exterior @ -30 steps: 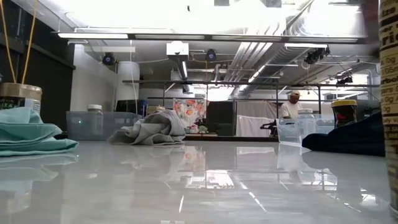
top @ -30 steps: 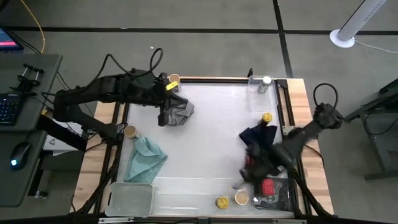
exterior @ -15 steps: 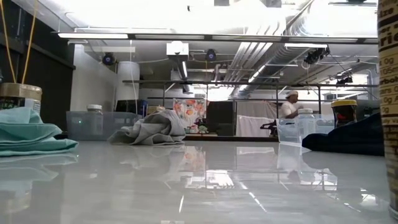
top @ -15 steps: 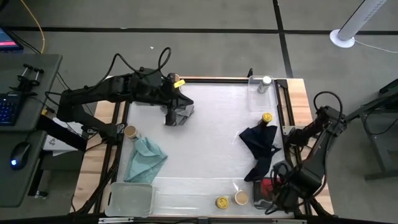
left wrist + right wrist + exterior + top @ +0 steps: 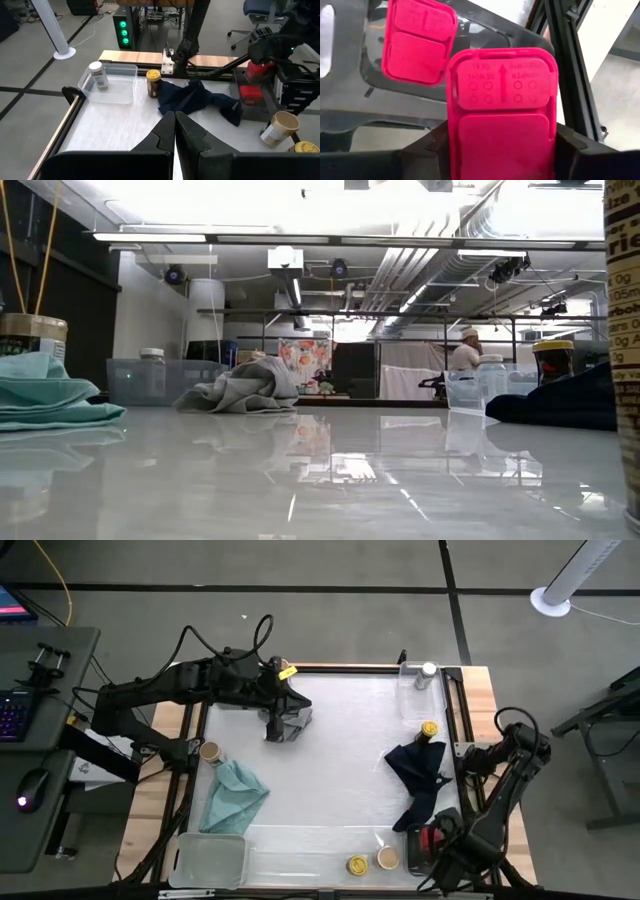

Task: Sort spices by type
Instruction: Put the red seasoning can into the bottom black bin

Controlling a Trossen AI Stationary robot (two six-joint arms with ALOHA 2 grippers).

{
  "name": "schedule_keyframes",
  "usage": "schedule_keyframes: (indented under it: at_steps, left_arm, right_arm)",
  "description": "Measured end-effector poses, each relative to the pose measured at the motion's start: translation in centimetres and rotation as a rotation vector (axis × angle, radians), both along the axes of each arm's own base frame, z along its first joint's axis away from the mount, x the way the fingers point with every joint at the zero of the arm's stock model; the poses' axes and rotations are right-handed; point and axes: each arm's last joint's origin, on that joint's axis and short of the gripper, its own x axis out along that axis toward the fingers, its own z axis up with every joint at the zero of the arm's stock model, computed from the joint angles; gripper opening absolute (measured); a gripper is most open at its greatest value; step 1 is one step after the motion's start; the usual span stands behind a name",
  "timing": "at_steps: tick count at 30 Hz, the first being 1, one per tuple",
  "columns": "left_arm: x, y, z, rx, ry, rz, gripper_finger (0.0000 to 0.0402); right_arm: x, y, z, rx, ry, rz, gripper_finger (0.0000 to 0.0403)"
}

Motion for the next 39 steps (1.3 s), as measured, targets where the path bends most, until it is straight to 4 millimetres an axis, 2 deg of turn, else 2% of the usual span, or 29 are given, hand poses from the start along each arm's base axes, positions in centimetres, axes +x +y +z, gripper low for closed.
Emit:
schedule_keyframes:
  at_steps: [10, 22, 27, 35, 39]
  left_arm:
    - [0.0, 0.0, 0.0, 0.0, 0.003, 0.0, 0.0]
    - [-0.1, 0.0, -0.2, -0.001, 0.021, 0.0, 0.0]
    - [-0.2, 0.0, -0.3, -0.002, 0.04, 0.0, 0.0]
    - [-0.2, 0.0, -0.4, -0.003, 0.045, 0.0, 0.0]
    - [-0.2, 0.0, -0.4, -0.002, 0.045, 0.0, 0.0]
  right_arm:
    - [1.3, 0.2, -1.6, -0.078, -0.01, -0.018, 0.02]
    - [3.1, -0.8, -1.8, -0.099, -0.085, -0.018, 0.02]
    - [3.1, -0.7, -1.8, -0.102, -0.102, -0.039, 0.02]
    - [1.9, -0.1, -1.8, -0.163, -0.103, -0.08, 0.02]
    - [1.8, -0.1, -3.0, -0.159, -0.106, -0.076, 0.02]
